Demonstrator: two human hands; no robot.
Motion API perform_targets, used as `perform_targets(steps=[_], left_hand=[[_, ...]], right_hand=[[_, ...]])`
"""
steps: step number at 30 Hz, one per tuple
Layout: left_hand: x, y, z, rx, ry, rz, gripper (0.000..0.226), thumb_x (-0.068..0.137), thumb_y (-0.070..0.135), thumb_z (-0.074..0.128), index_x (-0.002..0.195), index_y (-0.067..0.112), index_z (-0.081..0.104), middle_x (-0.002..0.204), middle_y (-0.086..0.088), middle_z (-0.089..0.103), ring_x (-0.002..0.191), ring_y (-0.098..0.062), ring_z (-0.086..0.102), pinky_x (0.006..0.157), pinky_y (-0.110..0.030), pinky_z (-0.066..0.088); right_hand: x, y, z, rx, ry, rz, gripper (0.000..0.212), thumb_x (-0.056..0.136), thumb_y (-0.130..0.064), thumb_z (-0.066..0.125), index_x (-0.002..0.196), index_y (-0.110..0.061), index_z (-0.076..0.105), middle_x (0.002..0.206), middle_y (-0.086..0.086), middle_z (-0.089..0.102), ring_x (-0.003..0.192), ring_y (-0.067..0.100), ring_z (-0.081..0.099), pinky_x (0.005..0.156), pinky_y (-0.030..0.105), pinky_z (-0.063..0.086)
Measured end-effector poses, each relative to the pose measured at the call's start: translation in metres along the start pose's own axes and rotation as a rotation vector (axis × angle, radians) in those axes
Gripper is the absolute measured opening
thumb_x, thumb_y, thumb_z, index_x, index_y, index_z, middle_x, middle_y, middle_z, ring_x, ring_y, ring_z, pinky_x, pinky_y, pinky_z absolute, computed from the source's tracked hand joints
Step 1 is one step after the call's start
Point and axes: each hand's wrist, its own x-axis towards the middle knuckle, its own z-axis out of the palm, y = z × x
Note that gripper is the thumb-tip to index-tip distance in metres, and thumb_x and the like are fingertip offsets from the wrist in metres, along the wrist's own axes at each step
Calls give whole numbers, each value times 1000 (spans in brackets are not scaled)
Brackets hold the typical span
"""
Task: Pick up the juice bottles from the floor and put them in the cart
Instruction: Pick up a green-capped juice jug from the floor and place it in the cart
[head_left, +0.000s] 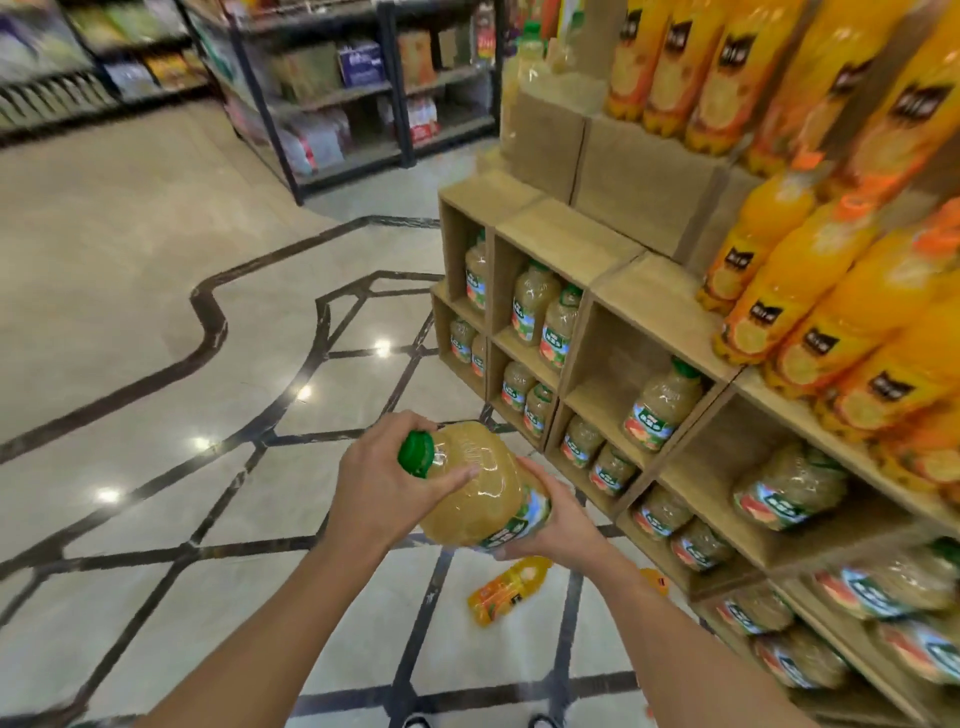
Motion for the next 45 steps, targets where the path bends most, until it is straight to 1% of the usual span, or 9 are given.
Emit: perform_targets(steps=[11, 18, 23, 25, 27, 30, 37, 42, 45], left_hand=[[-112, 87, -88, 107, 464, -310, 59, 52, 54, 91, 100, 33, 66, 103, 15, 64, 97, -5, 58, 85, -27, 51], [-268, 121, -172, 160, 790, -552, 58, 48, 47, 94, 97, 35, 64, 98, 21, 60, 94, 2, 54, 80, -23, 47], [-430, 150, -206, 178, 1045, -724, 55, 47, 44, 96, 90, 44, 62, 99, 24, 60, 95, 0, 56, 78, -26, 51], [-504, 163, -207, 183, 1177, -800, 56, 46, 40, 98, 91, 41, 64, 99, 21, 62, 94, -3, 59, 80, -35, 56], [-578, 181, -202, 210, 1294, -859, 57, 45, 37, 99, 91, 39, 66, 99, 19, 65, 94, -3, 60, 84, -28, 54], [-690, 216, -188, 266, 1416, -959, 55, 44, 38, 98, 86, 45, 62, 95, 20, 66, 90, 0, 60, 74, -7, 43], [-925, 297, -129, 319, 1687, -1217, 56, 46, 39, 98, 93, 37, 66, 92, 18, 64, 88, -6, 59, 69, -5, 38], [-1041, 348, -85, 315, 1879, -1327, 54, 47, 39, 97, 93, 35, 68, 94, 16, 66, 89, -4, 60, 67, -8, 39], [-1093, 363, -62, 260, 1992, -1346, 53, 49, 39, 97, 93, 37, 68, 101, 22, 61, 94, 6, 54, 71, -8, 42]], right_hand=[[-21, -117, 21, -138, -435, -323, 132, 29, -47, 104, 143, -53, 39, 141, -2, 47, 124, 16, 58, 102, 41, 55], [-106, -177, 146, -242, -777, -578, 138, 25, -50, 106, 147, -47, 40, 138, 8, 53, 120, 18, 63, 93, 40, 60], [-236, -204, 239, -274, -1038, -741, 125, 27, -45, 105, 138, -44, 46, 134, -2, 59, 115, 6, 64, 87, 25, 59], [-298, -201, 273, -265, -1141, -774, 124, 28, -36, 107, 136, -45, 49, 133, -3, 59, 114, 4, 64, 87, 26, 59], [-363, -188, 307, -306, -1234, -827, 118, 31, -25, 108, 134, -43, 52, 129, -6, 63, 111, 3, 65, 86, 26, 59], [-463, -148, 359, -384, -1367, -890, 129, 23, -43, 107, 140, -44, 51, 135, 3, 57, 113, 9, 67, 87, 30, 61], [-713, -56, 410, -487, -1692, -995, 127, 26, -45, 106, 140, -44, 50, 128, 0, 66, 110, 16, 69, 87, 42, 61], [-858, -13, 418, -600, -1904, -1047, 111, 33, -23, 108, 129, -44, 56, 117, -15, 72, 102, 3, 70, 74, 23, 60], [-918, 25, 442, -680, -1990, -1064, 135, 17, -53, 103, 140, -52, 46, 134, 5, 56, 115, 20, 64, 89, 35, 60]])
